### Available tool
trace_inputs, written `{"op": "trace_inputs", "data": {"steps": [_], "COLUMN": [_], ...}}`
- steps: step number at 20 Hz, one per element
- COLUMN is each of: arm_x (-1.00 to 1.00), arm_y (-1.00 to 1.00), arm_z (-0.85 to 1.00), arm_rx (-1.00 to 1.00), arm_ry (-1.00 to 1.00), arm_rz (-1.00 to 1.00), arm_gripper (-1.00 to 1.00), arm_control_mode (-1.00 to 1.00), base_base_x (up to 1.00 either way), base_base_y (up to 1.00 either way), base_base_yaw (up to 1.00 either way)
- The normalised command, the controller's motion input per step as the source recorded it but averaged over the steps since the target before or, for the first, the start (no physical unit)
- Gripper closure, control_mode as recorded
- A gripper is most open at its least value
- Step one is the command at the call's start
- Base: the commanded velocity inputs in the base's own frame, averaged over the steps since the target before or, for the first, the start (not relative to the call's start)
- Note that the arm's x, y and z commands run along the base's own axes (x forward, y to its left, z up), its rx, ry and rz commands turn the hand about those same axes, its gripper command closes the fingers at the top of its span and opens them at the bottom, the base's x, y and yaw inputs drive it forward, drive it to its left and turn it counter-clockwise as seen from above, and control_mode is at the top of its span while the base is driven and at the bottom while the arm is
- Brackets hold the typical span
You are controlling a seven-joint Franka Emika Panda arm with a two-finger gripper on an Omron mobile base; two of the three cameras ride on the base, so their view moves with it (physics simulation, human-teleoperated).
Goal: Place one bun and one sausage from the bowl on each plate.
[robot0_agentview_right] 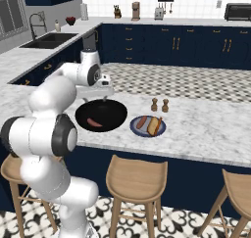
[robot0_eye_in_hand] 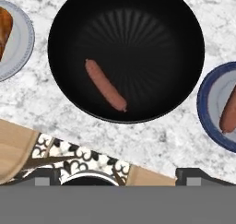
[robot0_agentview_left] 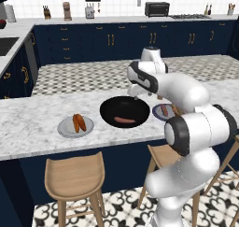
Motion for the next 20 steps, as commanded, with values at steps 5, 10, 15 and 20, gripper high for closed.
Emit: {"op": "trace_inputs", "data": {"steps": [5,10,15,20], "arm_x": [0.58,0.85,0.52,0.15], "arm_y": [0.1,0.07,0.47,0.15], "arm_z": [-0.33,-0.59,-0.72,-0.56], "arm_rx": [0.0,0.01,0.0,0.0], "arm_ry": [0.15,0.1,0.08,0.08], "arm_rz": [0.25,0.13,0.02,0.0], "arm_gripper": [-1.0,-1.0,-1.0,-1.0], "arm_control_mode": [-1.0,-1.0,-1.0,-1.0], "base_base_x": [0.0,0.0,0.0,0.0], "base_base_y": [0.0,0.0,0.0,0.0], "base_base_yaw": [0.0,0.0,0.0,0.0]}}
